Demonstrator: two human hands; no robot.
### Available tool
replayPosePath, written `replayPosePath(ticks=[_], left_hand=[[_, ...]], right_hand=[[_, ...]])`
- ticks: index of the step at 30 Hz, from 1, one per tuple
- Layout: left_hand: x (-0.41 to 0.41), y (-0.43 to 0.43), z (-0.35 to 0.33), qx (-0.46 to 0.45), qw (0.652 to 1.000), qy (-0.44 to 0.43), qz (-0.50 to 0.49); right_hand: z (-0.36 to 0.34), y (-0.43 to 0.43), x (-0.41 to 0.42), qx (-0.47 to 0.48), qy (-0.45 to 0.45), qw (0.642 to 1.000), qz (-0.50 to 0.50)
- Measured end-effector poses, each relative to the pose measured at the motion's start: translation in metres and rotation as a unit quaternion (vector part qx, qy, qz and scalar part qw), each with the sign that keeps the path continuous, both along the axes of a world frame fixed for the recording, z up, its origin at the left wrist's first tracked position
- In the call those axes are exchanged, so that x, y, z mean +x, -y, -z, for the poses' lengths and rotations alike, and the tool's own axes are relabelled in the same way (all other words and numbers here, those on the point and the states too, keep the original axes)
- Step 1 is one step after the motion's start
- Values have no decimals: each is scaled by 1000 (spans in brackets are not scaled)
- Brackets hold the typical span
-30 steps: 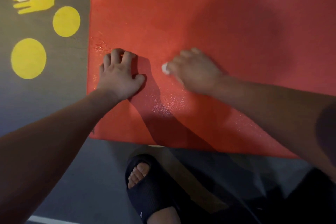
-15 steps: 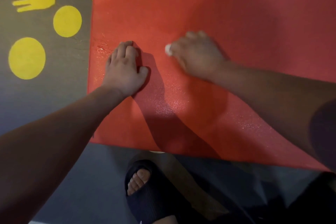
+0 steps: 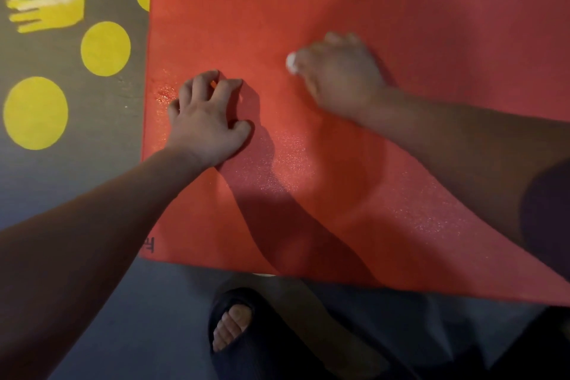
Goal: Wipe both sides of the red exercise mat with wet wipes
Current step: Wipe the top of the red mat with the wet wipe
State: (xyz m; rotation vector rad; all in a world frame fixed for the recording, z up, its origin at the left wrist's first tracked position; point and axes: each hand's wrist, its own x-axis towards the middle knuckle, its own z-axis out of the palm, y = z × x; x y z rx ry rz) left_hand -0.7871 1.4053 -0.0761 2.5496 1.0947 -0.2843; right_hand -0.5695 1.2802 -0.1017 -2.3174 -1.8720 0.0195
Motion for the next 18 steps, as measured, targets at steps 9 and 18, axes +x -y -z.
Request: replayPosePath(ticks=[9,18], left_hand=[[5,-2,1,25,1000,-4,-7],[6,-4,-3,20,1000,-7,-7]], right_hand=[[-3,0,-44,-27,-96,984,-148],[-1,-51,-5,6,-66,992,106]])
